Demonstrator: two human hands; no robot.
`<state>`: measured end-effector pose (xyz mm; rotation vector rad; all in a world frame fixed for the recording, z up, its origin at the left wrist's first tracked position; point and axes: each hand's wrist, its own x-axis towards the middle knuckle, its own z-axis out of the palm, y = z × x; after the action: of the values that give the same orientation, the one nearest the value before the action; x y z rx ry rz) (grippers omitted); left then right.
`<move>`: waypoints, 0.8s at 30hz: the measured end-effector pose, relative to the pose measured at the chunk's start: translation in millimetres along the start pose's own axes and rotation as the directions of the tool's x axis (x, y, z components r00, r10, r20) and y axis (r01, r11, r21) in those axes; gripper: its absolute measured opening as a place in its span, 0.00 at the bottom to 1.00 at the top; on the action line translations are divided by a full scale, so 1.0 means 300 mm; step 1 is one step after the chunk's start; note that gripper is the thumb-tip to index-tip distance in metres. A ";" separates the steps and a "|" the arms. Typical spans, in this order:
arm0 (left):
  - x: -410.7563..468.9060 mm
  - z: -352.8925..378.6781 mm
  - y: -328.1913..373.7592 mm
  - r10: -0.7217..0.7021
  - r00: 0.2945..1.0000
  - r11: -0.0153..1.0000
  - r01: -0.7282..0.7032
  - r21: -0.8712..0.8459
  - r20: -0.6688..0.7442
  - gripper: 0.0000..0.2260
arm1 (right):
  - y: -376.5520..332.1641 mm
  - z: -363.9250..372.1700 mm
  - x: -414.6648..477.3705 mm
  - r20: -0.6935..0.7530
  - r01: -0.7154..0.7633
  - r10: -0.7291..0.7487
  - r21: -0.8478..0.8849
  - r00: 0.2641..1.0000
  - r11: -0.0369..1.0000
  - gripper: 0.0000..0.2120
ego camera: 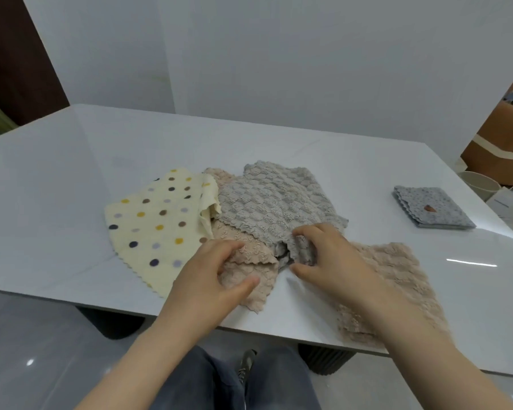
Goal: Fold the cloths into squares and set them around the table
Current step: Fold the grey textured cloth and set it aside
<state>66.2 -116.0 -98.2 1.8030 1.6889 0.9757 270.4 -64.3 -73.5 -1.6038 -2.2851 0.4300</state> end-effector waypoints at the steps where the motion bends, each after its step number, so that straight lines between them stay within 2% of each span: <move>1: 0.006 0.002 -0.010 -0.006 1.000 1.000 0.006 0.019 0.022 0.30 | -0.002 0.006 0.011 0.010 0.000 0.000 -0.007 1.000 1.000 0.28; 3: 0.020 0.002 -0.024 -0.006 0.999 0.999 0.004 0.049 0.038 0.37 | -0.003 0.015 0.031 0.027 0.003 -0.003 -0.028 1.000 1.000 0.30; 5: 0.035 0.000 -0.037 0.006 0.999 0.995 -0.011 0.100 0.048 0.38 | -0.002 0.021 0.049 0.048 0.012 -0.010 -0.047 0.999 0.999 0.30; 10: 0.081 -0.005 -0.056 0.006 0.996 0.962 -0.032 0.271 0.093 0.34 | 0.005 0.040 0.109 0.071 0.037 -0.033 -0.050 0.997 0.998 0.28; 14: 0.119 -0.009 -0.063 0.012 0.996 0.956 -0.036 0.290 0.085 0.33 | 0.014 0.048 0.162 0.071 0.042 -0.037 -0.067 0.997 0.997 0.26; 20: 0.160 -0.007 -0.070 0.031 0.997 0.959 -0.051 0.279 0.077 0.30 | 0.021 0.051 0.224 0.028 0.045 -0.043 -0.076 0.999 0.996 0.16; 23: 0.177 -0.011 -0.074 0.032 0.997 0.962 -0.048 0.268 0.064 0.29 | 0.017 0.039 0.244 -0.017 0.043 -0.044 -0.068 0.999 0.997 0.04; 24: 0.180 -0.013 -0.077 0.032 0.998 0.964 -0.047 0.262 0.063 0.29 | 0.014 0.031 0.246 -0.040 0.040 -0.043 -0.067 0.998 0.997 0.03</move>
<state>47.5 -60.5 -103.8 2.0193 1.8228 0.7333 246.2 6.2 -77.5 -1.5776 -2.3199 0.3105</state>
